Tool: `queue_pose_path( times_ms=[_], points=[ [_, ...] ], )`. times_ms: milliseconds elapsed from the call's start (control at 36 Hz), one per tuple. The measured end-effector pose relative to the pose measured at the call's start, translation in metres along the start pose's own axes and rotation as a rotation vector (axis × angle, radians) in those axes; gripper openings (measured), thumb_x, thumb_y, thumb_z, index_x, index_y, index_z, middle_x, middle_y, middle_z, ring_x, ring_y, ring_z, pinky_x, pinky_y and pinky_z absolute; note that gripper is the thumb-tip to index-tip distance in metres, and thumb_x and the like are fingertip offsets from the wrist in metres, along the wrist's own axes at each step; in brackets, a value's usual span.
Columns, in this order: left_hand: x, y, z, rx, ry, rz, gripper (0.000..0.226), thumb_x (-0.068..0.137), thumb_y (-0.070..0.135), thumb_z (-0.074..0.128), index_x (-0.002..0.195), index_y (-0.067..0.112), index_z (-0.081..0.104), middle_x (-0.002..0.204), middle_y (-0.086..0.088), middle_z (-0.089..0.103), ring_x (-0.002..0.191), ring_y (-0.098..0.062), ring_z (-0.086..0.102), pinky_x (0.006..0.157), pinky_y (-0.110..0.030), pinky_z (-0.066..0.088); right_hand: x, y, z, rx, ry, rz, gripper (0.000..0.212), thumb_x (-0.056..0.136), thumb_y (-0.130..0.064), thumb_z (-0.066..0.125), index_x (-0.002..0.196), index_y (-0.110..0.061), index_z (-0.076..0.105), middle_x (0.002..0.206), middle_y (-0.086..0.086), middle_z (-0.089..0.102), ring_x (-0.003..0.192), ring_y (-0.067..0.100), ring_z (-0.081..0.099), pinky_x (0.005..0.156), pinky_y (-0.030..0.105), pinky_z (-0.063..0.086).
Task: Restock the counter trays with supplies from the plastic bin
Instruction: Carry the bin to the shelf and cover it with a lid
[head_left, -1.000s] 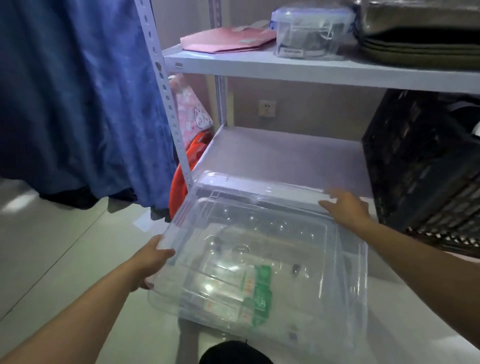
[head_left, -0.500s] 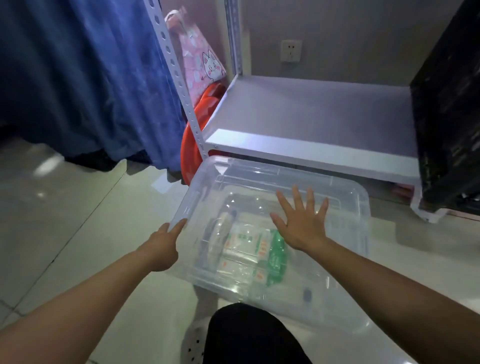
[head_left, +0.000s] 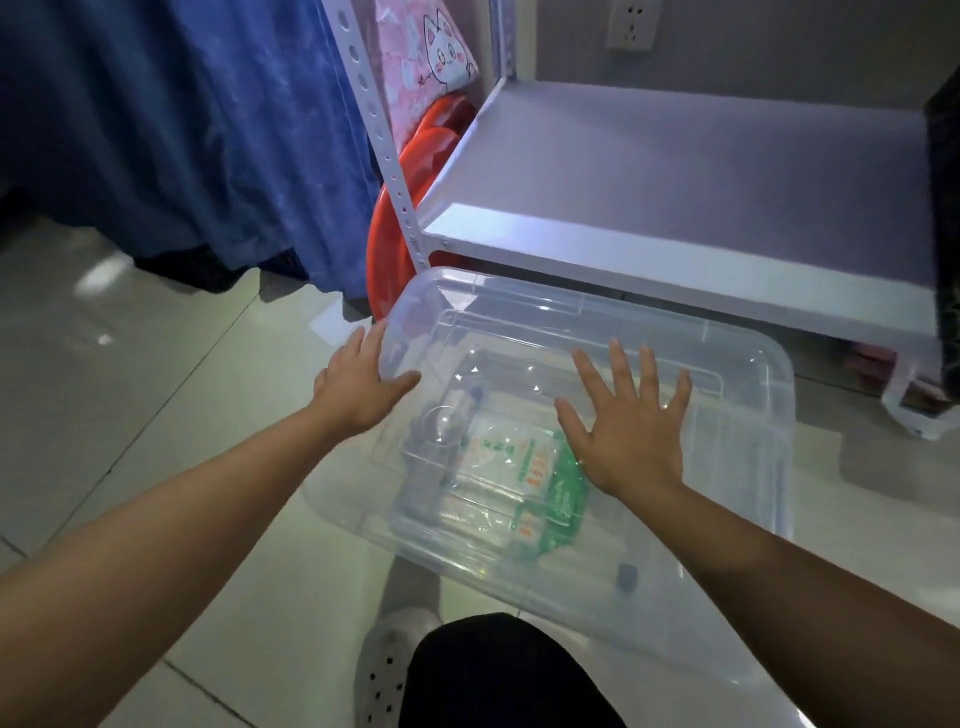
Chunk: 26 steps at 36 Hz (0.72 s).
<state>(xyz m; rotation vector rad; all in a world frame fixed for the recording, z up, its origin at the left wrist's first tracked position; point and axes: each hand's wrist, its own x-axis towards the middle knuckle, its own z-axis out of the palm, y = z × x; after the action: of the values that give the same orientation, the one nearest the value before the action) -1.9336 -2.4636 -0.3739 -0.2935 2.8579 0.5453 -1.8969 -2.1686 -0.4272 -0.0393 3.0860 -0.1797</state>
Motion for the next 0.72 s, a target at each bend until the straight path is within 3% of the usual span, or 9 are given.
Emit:
queue_pose_path(
  times_ms=[56,111,167,222,306,389,611,722],
  points=[
    [0.019,-0.010,-0.004,-0.325,-0.036,-0.215,0.094,0.085,0.052,0.070,0.157,0.024,0.017,0.161,-0.010,0.030,0.140,-0.035,0.040,0.108,-0.048,0.040,0.000,0.000,0.001,0.004,0.010,-0.002,0.071,0.088,-0.073,0.000,0.153,-0.043,-0.001,0.165,0.000,-0.003,0.151,0.030,-0.008,0.116,0.064,-0.003],
    [0.030,-0.024,-0.006,-0.567,-0.216,-0.398,0.095,0.077,0.054,0.075,0.153,0.019,0.030,0.145,-0.010,0.052,0.121,-0.035,0.057,0.092,-0.045,0.048,0.000,0.000,0.003,0.014,0.029,-0.004,0.071,0.089,-0.072,0.002,0.153,-0.043,0.004,0.166,0.000,0.002,0.151,0.030,-0.005,0.116,0.064,-0.003],
    [0.033,-0.037,-0.006,-0.684,-0.456,-0.433,0.085,0.068,0.056,0.079,0.137,0.013,0.055,0.103,-0.007,0.074,0.085,-0.026,0.068,0.078,-0.040,0.053,0.000,0.000,0.005,0.025,0.054,-0.006,0.069,0.091,-0.071,0.005,0.153,-0.042,0.009,0.165,0.001,0.007,0.151,0.030,-0.002,0.116,0.064,-0.002],
    [0.035,-0.045,-0.006,-0.733,-0.527,-0.395,0.075,0.064,0.053,0.081,0.127,0.014,0.066,0.092,-0.004,0.075,0.074,-0.019,0.067,0.073,-0.034,0.054,0.000,0.000,0.006,0.038,0.074,-0.008,0.068,0.092,-0.071,0.008,0.153,-0.041,0.013,0.165,0.001,0.011,0.151,0.031,0.001,0.116,0.065,0.000],
    [0.044,-0.041,-0.012,-0.614,-0.410,-0.353,0.054,0.070,0.043,0.084,0.116,0.017,0.070,0.108,-0.007,0.076,0.089,-0.022,0.072,0.074,-0.034,0.057,0.000,0.000,0.007,0.040,0.073,-0.006,0.067,0.093,-0.070,0.009,0.153,-0.041,0.015,0.165,0.002,0.013,0.151,0.031,0.002,0.115,0.065,0.001],
    [0.050,-0.029,-0.022,-0.447,-0.267,-0.329,0.052,0.070,0.034,0.087,0.112,0.010,0.069,0.108,-0.011,0.072,0.100,-0.032,0.069,0.080,-0.040,0.057,0.001,-0.001,0.006,0.030,0.066,0.000,0.068,0.092,-0.070,0.009,0.153,-0.040,0.014,0.165,0.002,0.013,0.151,0.031,0.003,0.116,0.065,0.001],
    [0.043,-0.019,-0.029,-0.419,-0.219,-0.343,0.037,0.076,0.020,0.085,0.107,0.012,0.068,0.107,-0.013,0.070,0.095,-0.035,0.067,0.069,-0.037,0.055,0.000,-0.003,0.003,0.011,0.048,0.007,0.068,0.092,-0.070,0.010,0.154,-0.040,0.013,0.165,0.001,0.010,0.152,0.030,0.001,0.116,0.064,0.000],
    [0.038,-0.014,-0.026,-0.343,-0.111,-0.293,0.041,0.077,0.022,0.084,0.115,0.012,0.072,0.096,-0.014,0.070,0.080,-0.033,0.064,0.078,-0.047,0.060,-0.001,-0.003,0.003,0.009,0.048,0.006,0.067,0.093,-0.069,0.012,0.154,-0.040,0.012,0.165,0.001,0.008,0.152,0.030,0.000,0.117,0.063,-0.001]
  ],
)
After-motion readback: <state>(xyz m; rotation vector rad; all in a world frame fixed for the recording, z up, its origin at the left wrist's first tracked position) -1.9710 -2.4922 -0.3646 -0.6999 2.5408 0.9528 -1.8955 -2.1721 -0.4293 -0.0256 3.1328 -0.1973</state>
